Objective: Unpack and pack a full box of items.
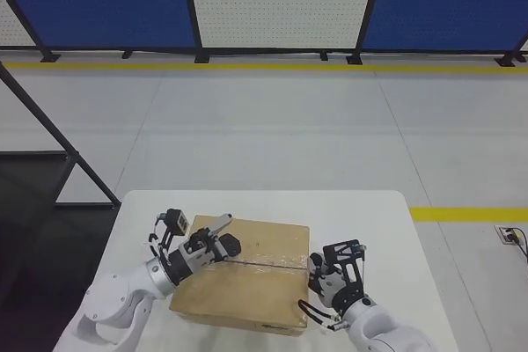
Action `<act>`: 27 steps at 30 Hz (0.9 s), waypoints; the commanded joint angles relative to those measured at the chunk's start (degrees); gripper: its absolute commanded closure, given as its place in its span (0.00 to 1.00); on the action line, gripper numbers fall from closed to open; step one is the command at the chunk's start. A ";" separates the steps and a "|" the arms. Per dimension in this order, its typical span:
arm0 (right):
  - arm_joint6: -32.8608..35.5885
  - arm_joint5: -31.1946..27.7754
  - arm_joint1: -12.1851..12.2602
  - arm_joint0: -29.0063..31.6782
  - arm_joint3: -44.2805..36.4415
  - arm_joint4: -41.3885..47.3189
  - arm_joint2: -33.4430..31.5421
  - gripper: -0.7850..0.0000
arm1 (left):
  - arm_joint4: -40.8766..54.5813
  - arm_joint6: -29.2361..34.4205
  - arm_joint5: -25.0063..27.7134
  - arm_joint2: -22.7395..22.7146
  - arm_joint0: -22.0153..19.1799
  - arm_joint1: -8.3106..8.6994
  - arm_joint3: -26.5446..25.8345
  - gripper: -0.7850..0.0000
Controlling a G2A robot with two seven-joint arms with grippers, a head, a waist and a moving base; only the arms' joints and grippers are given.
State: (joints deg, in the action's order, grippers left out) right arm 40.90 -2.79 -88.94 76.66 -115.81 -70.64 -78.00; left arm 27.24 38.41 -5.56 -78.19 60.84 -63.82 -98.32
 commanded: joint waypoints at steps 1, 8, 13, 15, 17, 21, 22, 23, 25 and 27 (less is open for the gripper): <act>-0.15 0.08 0.09 -0.30 0.17 1.10 -0.35 1.00 | -3.06 -2.29 -1.57 -0.76 1.97 0.26 -1.87 1.00; -0.50 -0.66 0.50 -1.73 1.62 3.10 -0.60 1.00 | -9.96 -0.89 -12.36 -0.62 5.18 1.13 -8.01 1.00; -0.90 -1.27 0.84 -2.28 2.91 4.11 -0.83 1.00 | -14.91 -2.99 -16.62 1.89 3.25 1.11 -7.23 1.00; -1.14 -1.57 0.99 -2.23 3.27 4.48 -1.04 1.00 | -15.80 -3.71 -17.68 3.32 2.11 0.94 -6.19 1.00; -1.33 -1.93 1.16 -2.05 3.50 4.95 -1.32 1.00 | -15.84 -4.15 -18.30 4.50 1.00 0.74 -4.79 1.00; -1.49 -2.97 1.49 -1.77 3.59 6.16 -1.76 1.00 | -16.45 -5.41 -19.58 5.98 -0.63 0.45 -2.57 1.00; -1.59 -3.50 1.57 -1.78 3.56 6.56 -1.75 1.00 | -16.36 -5.59 -19.83 6.07 -0.89 0.40 -2.16 1.00; -1.57 -4.21 1.67 -1.83 3.60 6.92 -1.76 1.00 | -16.27 -5.79 -20.02 6.09 -1.03 0.37 -1.80 1.00; -1.55 -5.77 1.84 -2.10 3.58 7.88 -1.50 1.00 | -15.99 -6.23 -20.20 5.96 -1.03 0.33 -1.29 1.00; -0.97 -7.85 2.00 -2.80 3.73 8.81 -0.67 1.00 | -15.62 -6.71 -20.30 5.69 -0.76 0.31 -1.06 1.00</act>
State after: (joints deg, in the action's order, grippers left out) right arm 39.63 -9.73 -87.00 74.21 -112.17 -62.19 -79.05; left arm 11.48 31.91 -25.85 -72.38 59.92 -63.50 -99.44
